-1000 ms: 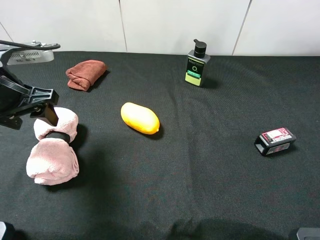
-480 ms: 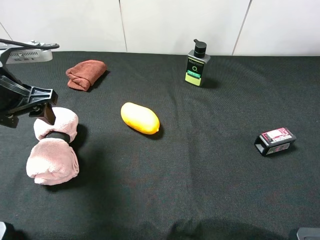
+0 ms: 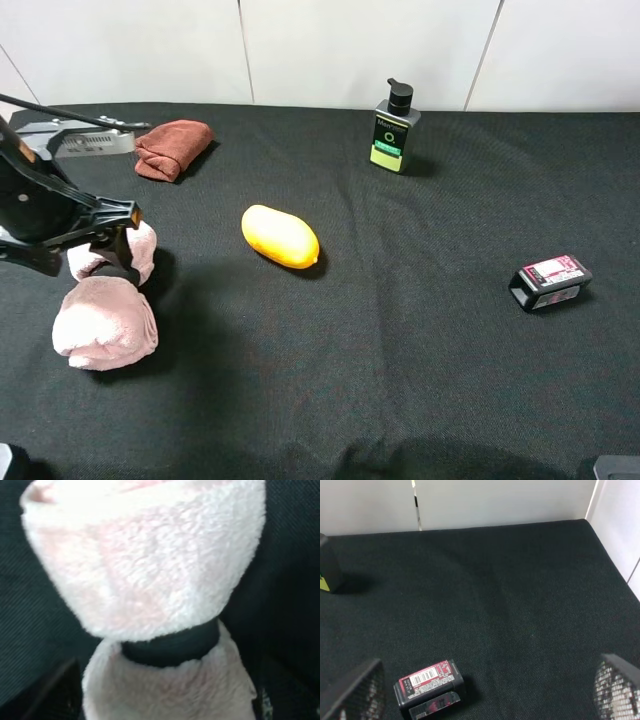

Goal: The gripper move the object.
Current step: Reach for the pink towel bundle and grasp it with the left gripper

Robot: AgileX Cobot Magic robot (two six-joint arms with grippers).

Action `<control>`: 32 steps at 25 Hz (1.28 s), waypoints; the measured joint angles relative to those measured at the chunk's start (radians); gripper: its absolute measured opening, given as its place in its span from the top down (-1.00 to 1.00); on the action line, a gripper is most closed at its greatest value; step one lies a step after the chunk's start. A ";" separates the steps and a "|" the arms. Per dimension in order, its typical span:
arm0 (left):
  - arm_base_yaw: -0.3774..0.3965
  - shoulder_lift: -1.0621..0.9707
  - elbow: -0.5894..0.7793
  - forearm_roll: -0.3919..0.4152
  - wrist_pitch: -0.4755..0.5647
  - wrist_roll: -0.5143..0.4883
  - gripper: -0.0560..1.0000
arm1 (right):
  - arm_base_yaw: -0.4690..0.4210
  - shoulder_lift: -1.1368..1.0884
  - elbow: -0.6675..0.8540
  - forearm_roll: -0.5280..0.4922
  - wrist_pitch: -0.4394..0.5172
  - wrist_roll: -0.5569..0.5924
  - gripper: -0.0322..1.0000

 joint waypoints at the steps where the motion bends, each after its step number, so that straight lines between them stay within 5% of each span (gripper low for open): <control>1: 0.000 0.006 0.000 -0.004 -0.007 0.002 -0.55 | 0.000 0.000 0.000 0.000 0.000 0.000 -0.29; 32: 0.000 0.208 -0.001 -0.005 -0.113 0.008 -0.55 | 0.000 0.000 0.000 0.000 0.000 0.000 -0.29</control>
